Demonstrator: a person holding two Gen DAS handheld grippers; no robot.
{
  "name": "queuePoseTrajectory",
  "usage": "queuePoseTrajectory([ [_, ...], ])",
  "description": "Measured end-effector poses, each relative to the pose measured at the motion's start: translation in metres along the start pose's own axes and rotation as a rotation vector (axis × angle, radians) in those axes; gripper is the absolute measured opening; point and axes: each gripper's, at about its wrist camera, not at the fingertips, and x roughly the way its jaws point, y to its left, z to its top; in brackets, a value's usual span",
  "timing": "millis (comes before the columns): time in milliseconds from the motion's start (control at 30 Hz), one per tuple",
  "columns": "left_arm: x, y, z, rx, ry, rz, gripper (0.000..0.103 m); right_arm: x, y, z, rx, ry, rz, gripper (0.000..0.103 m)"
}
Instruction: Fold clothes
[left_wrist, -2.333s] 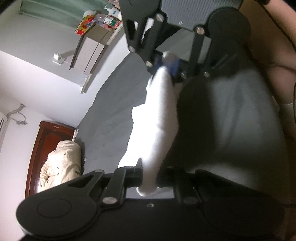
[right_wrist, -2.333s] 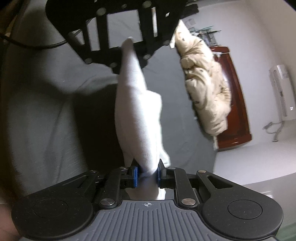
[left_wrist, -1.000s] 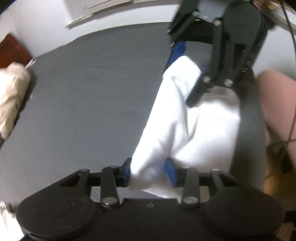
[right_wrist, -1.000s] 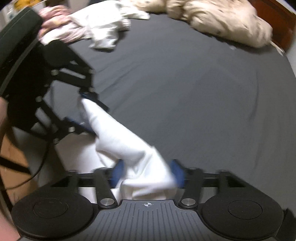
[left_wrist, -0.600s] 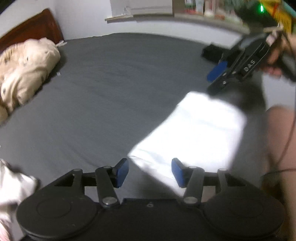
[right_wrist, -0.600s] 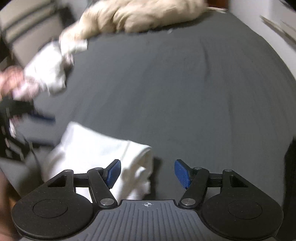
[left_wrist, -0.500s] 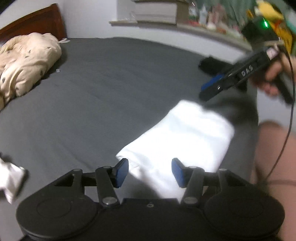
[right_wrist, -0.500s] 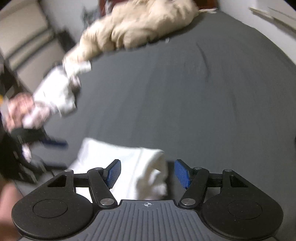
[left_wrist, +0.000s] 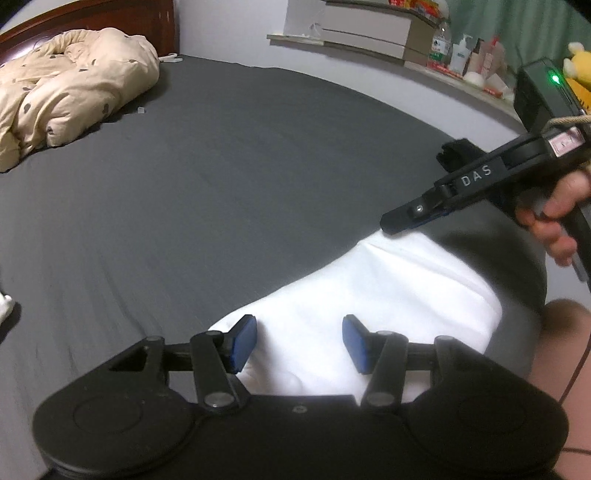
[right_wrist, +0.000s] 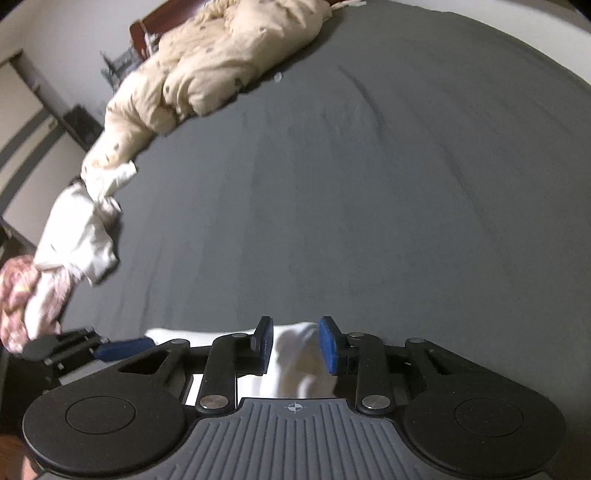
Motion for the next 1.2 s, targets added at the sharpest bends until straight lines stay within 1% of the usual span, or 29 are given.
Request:
queuePoseTrajectory([
  [33,0.003,0.000,0.001,0.003,0.003,0.000,0.051,0.003,0.001,0.001,-0.014,0.009,-0.007,0.014],
  [67,0.006,0.001,0.001,0.005,0.005,0.001,0.051,0.006,0.001,0.000,-0.024,0.014,-0.010,0.012],
  [100,0.006,0.001,0.001,0.005,0.004,0.001,0.051,0.010,0.000,0.000,-0.035,0.018,-0.014,0.005],
  [167,0.002,-0.002,-0.005,0.005,0.003,0.003,0.051,0.011,-0.002,-0.003,-0.051,0.013,-0.030,0.004],
  [300,0.005,-0.002,-0.009,0.036,0.011,0.004,0.051,0.014,-0.008,-0.008,-0.037,-0.006,-0.079,0.003],
  [433,0.005,0.001,-0.011,0.039,0.007,-0.003,0.051,0.005,-0.023,-0.015,0.020,-0.001,-0.083,0.003],
  [567,-0.005,-0.003,-0.011,0.053,-0.009,0.015,0.051,-0.006,-0.022,-0.013,0.016,-0.003,-0.098,0.004],
  [667,-0.016,-0.005,-0.012,0.066,-0.048,0.027,0.051,-0.021,-0.019,-0.006,0.016,-0.065,-0.128,0.005],
  [733,-0.019,-0.003,-0.011,0.054,-0.064,0.029,0.051,-0.025,-0.019,0.004,0.020,-0.081,-0.109,0.005],
  [867,-0.011,-0.001,-0.007,0.025,-0.055,0.033,0.051,-0.008,-0.022,0.021,0.054,0.030,-0.042,0.006],
  [967,-0.007,-0.003,-0.008,0.020,-0.047,0.031,0.051,0.009,-0.018,0.027,0.047,0.104,-0.031,0.007],
  [1200,-0.003,-0.002,-0.013,0.026,-0.022,0.024,0.052,0.024,-0.017,0.035,0.023,0.157,-0.052,0.008],
])
